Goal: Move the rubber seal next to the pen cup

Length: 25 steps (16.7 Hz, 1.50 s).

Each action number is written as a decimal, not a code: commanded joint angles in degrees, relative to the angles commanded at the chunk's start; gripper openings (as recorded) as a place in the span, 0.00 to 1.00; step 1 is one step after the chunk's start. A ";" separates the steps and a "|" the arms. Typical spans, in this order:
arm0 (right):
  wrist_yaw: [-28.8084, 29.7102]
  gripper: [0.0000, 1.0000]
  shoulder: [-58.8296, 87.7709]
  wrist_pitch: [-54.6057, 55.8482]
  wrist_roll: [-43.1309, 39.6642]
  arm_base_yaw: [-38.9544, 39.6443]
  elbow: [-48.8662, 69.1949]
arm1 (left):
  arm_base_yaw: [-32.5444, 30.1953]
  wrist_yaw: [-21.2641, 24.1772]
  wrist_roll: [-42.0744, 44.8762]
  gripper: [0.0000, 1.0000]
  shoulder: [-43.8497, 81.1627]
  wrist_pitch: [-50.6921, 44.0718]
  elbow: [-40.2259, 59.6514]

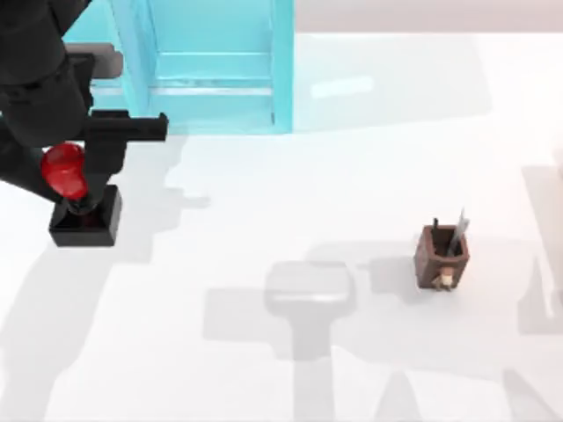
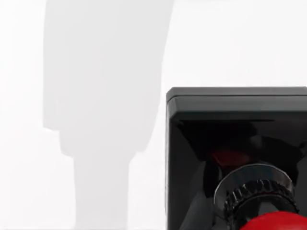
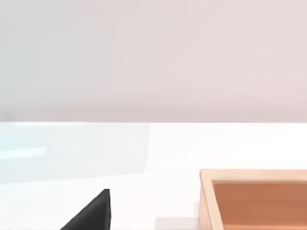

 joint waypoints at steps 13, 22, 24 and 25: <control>0.00 1.00 0.00 0.00 0.00 0.00 0.00 | -9.81 0.08 -9.41 0.00 17.55 -7.49 21.95; 0.00 1.00 0.00 0.00 0.00 0.00 0.00 | -27.43 0.89 -26.81 0.00 47.34 -19.60 66.73; 0.00 1.00 0.00 0.00 0.00 0.00 0.00 | -30.14 0.77 -29.57 0.00 51.53 -21.00 72.54; 0.00 1.00 0.00 0.00 0.00 0.00 0.00 | -31.17 0.68 -30.62 0.00 53.07 -21.49 74.58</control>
